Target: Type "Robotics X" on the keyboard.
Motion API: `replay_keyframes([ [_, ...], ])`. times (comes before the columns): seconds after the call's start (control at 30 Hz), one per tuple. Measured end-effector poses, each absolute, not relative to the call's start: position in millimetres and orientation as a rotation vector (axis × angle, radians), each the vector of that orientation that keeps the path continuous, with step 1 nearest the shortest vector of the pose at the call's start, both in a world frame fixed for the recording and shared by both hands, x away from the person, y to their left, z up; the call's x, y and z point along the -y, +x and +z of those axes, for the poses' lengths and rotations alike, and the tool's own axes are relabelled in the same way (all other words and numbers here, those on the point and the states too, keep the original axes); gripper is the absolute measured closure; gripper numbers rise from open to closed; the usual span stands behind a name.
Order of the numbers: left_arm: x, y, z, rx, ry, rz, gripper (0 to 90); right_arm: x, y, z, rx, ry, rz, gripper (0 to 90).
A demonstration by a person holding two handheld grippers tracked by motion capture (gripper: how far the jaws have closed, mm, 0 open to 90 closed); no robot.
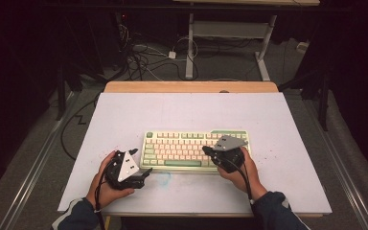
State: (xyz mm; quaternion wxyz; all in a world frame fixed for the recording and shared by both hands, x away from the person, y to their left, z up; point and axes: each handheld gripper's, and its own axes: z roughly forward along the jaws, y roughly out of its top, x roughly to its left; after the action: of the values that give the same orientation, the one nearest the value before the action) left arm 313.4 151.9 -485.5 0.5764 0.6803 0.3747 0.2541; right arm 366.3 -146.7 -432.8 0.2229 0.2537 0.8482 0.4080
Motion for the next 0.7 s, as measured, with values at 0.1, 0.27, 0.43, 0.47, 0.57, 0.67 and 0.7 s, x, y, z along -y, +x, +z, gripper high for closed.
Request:
replay_keyframes([
  [0.1,-151,313,-487,-0.874,1.599,0.586,19.0,135,372,-432,-2.354,0.68,1.115,90.0],
  [0.27,-149,313,-489,-0.872,1.617,0.58,19.0,124,384,-434,-2.358,0.696,1.079,90.0],
  [0.43,-149,313,-489,-0.871,1.618,0.578,19.0,119,394,-437,-2.376,0.712,1.046,90.0],
  [0.47,-149,313,-489,-0.873,1.617,0.578,18.9,118,395,-438,-2.381,0.717,1.038,90.0],
  [0.57,-149,314,-490,-0.873,1.618,0.579,19.0,115,396,-441,-2.405,0.71,1.013,90.0],
  [0.67,-149,313,-490,-0.872,1.623,0.575,19.0,112,396,-443,-2.415,0.7,1.001,90.0],
  [0.7,-148,313,-491,-0.871,1.627,0.577,18.9,111,396,-444,-2.416,0.702,0.995,90.0],
])
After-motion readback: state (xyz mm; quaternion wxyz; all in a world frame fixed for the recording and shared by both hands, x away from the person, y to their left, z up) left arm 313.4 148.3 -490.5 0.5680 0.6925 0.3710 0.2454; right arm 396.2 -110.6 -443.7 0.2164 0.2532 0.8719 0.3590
